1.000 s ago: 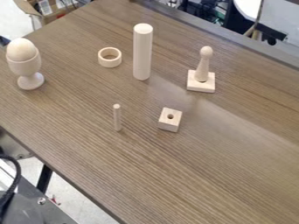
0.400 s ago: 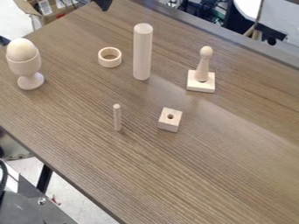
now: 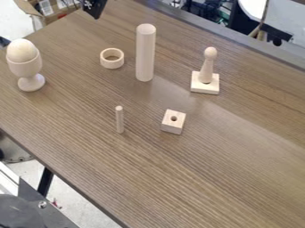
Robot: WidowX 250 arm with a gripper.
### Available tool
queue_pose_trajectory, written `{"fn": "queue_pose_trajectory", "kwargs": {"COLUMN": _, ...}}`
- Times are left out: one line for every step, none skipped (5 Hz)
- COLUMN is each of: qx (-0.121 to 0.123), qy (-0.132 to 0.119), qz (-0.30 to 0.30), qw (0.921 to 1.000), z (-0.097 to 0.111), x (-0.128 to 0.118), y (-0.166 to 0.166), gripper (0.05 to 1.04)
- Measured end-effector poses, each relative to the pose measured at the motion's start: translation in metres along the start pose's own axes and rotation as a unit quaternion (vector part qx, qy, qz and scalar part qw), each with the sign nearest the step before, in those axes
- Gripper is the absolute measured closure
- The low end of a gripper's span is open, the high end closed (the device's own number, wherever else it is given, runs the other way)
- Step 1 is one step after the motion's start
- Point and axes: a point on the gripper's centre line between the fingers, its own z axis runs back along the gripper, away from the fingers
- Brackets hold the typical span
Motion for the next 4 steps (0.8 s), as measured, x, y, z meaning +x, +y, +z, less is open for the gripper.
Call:
{"fn": "queue_pose_trajectory", "kwargs": {"qx": -0.01, "qy": 0.008, "qz": 0.017, "qw": 0.9998, "z": -0.017, "x": 0.002, "y": -0.005, "gripper": 0.084}}
{"fn": "queue_pose_trajectory", "kwargs": {"qx": -0.03, "qy": 0.027, "qz": 0.047, "qw": 0.9981, "z": -0.029, "x": 0.0, "y": -0.011, "gripper": 0.084}}
{"fn": "queue_pose_trajectory", "kwargs": {"qx": -0.032, "qy": 0.061, "qz": 0.066, "qw": 0.9954, "z": -0.042, "x": -0.01, "y": -0.012, "gripper": 0.084}}
{"fn": "queue_pose_trajectory", "kwargs": {"qx": -0.008, "qy": 0.105, "qz": 0.054, "qw": 0.993, "z": -0.055, "x": -0.021, "y": -0.006, "gripper": 0.084}}
